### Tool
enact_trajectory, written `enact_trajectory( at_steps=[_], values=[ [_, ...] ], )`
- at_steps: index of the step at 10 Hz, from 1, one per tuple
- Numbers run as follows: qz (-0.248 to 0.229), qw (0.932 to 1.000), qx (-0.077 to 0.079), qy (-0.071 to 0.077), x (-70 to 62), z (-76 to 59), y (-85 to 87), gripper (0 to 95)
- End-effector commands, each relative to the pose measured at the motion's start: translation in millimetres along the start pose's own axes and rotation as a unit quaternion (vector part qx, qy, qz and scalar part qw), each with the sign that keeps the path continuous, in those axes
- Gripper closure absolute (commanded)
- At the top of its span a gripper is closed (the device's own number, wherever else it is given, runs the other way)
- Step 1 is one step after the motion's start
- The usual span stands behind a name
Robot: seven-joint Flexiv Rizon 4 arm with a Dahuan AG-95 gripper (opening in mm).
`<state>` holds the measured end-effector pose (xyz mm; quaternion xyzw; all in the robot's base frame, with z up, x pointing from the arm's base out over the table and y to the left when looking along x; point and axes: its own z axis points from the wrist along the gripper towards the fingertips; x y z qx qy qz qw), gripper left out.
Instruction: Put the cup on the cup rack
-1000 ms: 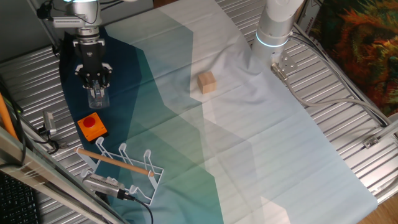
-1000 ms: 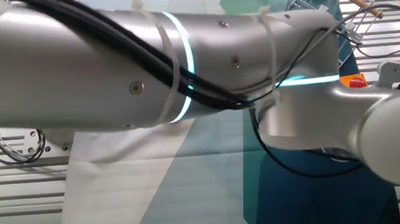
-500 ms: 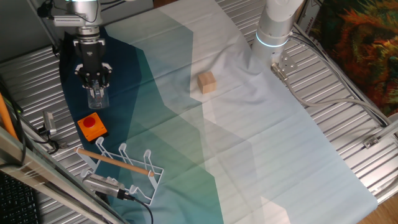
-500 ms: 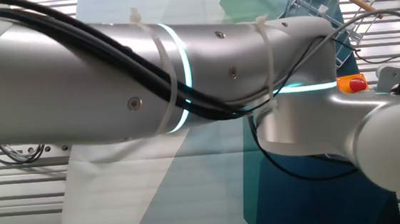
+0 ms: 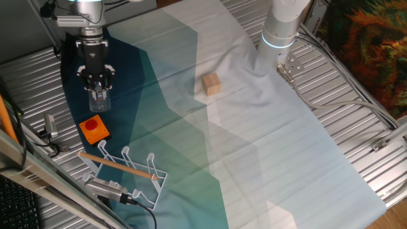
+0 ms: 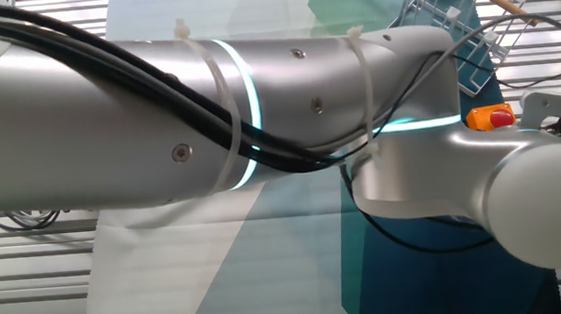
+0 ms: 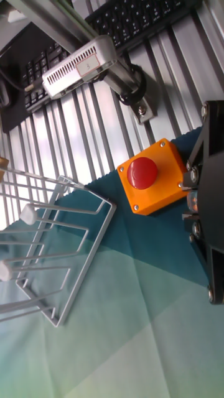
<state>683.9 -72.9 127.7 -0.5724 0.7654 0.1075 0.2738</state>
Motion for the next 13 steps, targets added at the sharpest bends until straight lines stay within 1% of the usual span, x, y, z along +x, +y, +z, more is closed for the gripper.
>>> enact_trajectory(
  at_steps=[1, 3, 5, 11, 13],
  values=[
    [-0.002, 1.0000, 0.001, 0.000, -0.5, 0.4, -0.2, 57.0],
    [-0.001, 1.0000, 0.002, 0.002, -0.5, 0.5, -0.2, 57.0],
    [0.001, 1.0000, 0.003, 0.008, -0.5, 0.5, -0.2, 57.0],
    [0.006, 0.9999, 0.005, 0.009, -0.5, 0.5, -0.2, 57.0],
    [0.008, 0.9998, 0.006, 0.015, -0.5, 0.4, -0.2, 57.0]
  ],
)
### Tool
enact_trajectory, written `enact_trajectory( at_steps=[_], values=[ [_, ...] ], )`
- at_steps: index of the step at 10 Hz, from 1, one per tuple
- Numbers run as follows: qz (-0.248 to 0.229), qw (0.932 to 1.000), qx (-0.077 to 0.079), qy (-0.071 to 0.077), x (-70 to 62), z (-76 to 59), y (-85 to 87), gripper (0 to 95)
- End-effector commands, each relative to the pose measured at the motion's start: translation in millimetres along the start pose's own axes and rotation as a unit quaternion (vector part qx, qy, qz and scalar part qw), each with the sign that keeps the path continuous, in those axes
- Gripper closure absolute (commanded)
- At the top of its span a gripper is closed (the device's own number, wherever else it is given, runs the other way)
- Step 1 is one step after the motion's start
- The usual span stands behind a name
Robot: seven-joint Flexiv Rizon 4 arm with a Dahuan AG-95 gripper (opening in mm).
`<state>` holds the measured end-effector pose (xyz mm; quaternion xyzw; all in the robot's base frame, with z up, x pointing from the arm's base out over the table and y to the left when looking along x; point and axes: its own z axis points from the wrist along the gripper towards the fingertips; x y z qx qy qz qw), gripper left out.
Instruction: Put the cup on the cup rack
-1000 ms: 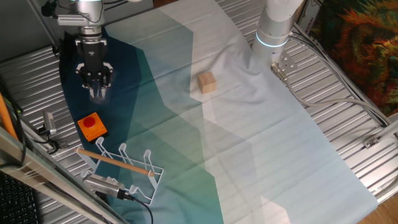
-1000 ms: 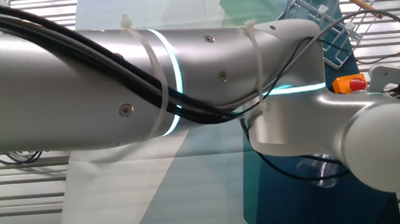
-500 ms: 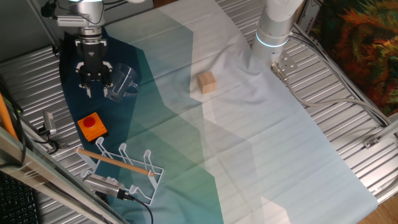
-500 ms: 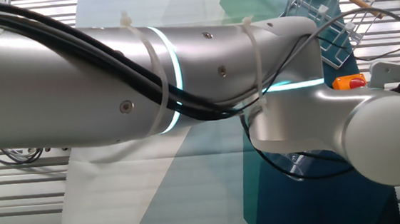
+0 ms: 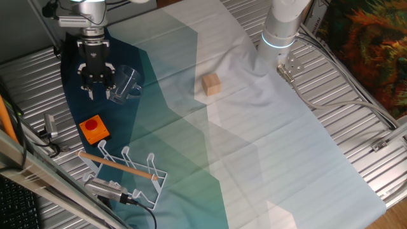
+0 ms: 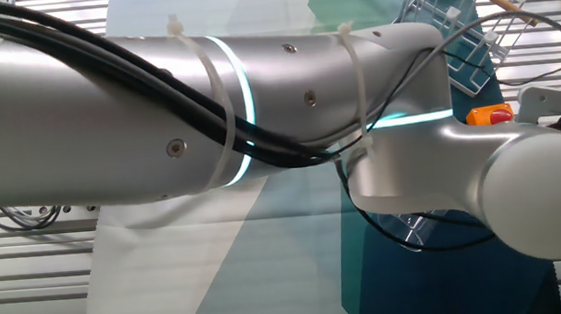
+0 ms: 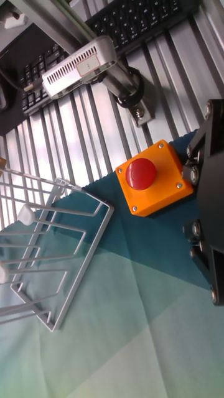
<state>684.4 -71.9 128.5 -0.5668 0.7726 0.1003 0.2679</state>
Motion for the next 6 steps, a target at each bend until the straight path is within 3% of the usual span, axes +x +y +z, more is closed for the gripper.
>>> enact_trajectory(
  at_steps=[1, 3, 6],
  values=[
    [0.008, 0.9997, 0.006, 0.021, 1.0, 0.4, 0.2, 57.0],
    [0.030, 0.9968, 0.018, 0.072, 1.3, 0.4, 0.4, 57.0],
    [0.059, 0.9922, 0.030, 0.106, 2.0, 0.4, 0.7, 57.0]
  ],
)
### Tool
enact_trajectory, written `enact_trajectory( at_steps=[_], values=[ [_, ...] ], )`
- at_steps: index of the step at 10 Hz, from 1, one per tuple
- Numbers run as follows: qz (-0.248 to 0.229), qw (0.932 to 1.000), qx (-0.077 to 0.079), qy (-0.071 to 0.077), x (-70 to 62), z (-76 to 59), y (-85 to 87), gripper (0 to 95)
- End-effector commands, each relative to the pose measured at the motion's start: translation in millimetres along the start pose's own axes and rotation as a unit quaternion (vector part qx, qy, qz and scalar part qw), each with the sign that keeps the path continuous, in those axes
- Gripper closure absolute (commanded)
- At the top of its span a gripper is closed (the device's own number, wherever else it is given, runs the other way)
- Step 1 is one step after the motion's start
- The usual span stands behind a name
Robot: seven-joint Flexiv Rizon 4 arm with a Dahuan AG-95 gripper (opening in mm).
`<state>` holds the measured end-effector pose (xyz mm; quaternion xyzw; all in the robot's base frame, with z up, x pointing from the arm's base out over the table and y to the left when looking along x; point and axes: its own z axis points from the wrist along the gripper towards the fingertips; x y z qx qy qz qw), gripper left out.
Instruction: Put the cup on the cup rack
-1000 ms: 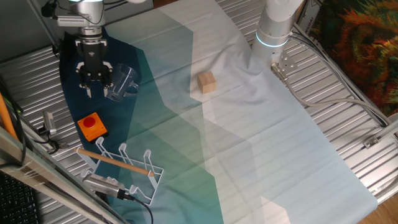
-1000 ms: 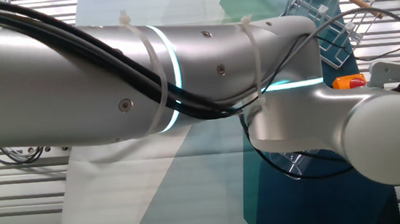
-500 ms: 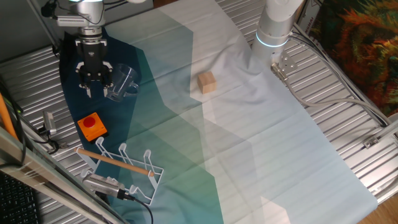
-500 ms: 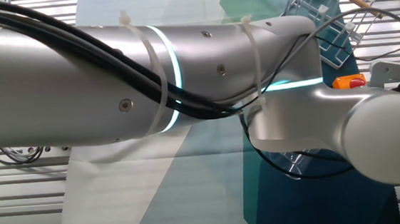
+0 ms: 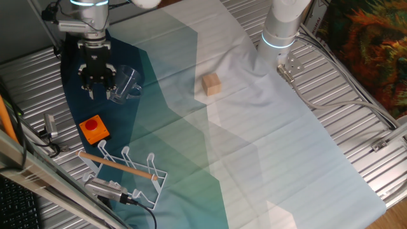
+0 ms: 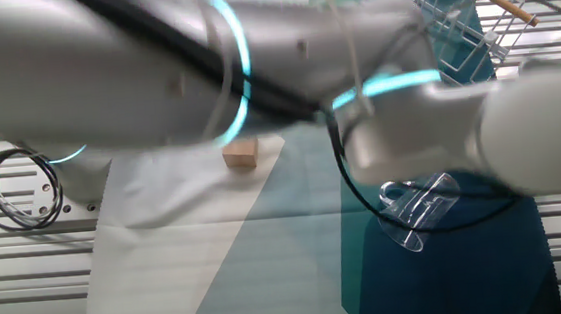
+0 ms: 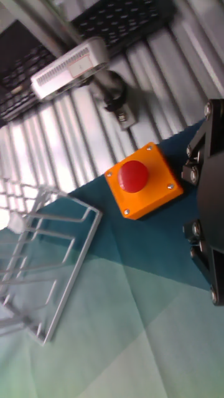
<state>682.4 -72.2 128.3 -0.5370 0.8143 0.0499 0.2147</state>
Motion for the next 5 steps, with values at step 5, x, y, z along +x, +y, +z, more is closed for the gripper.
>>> enact_trajectory(
  at_steps=[5],
  values=[
    [0.023, 0.9957, -0.017, 0.088, 13.6, 14.5, -0.8, 57.0]
  ],
)
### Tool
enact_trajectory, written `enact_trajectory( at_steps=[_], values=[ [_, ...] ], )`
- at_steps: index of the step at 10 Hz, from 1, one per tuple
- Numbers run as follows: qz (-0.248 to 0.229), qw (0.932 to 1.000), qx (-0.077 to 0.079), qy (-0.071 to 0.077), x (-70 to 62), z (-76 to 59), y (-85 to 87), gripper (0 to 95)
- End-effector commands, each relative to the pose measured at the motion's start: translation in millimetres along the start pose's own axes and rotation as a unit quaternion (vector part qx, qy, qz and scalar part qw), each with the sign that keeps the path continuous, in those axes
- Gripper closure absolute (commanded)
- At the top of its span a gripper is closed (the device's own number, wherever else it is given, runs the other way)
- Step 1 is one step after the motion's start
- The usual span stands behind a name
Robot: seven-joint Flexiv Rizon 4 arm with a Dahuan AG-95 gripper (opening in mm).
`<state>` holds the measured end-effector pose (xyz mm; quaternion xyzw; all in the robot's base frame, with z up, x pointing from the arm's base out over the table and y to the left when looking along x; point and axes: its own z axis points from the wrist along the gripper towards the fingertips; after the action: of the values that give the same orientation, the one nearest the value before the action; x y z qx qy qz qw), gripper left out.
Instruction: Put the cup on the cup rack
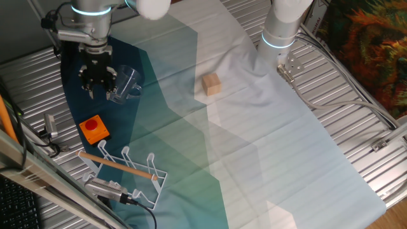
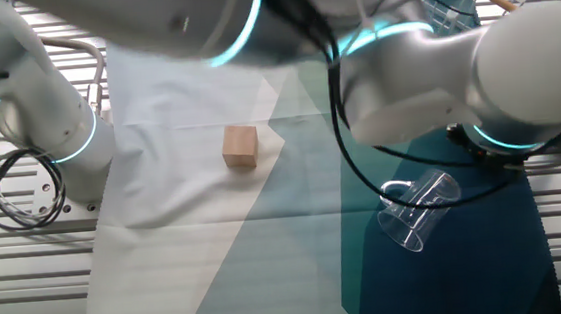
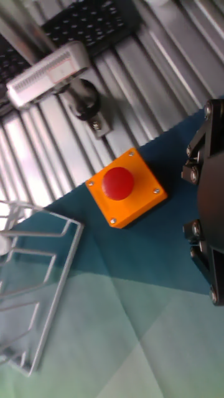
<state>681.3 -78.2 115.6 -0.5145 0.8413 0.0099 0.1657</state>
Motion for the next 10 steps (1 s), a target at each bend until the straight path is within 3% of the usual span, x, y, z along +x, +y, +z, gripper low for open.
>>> enact_trajectory(
  at_steps=[1, 6, 7, 10],
  values=[
    [-0.013, 0.9978, -0.041, 0.050, 3.1, 9.3, -1.8, 57.0],
    [0.005, 0.9870, -0.099, 0.127, 4.0, 9.8, -1.5, 57.0],
    [0.007, 0.9847, -0.098, 0.144, 5.1, 9.9, -1.0, 57.0],
    [0.045, 0.9817, -0.095, 0.159, 15.7, 11.0, 4.6, 57.0]
  ],
)
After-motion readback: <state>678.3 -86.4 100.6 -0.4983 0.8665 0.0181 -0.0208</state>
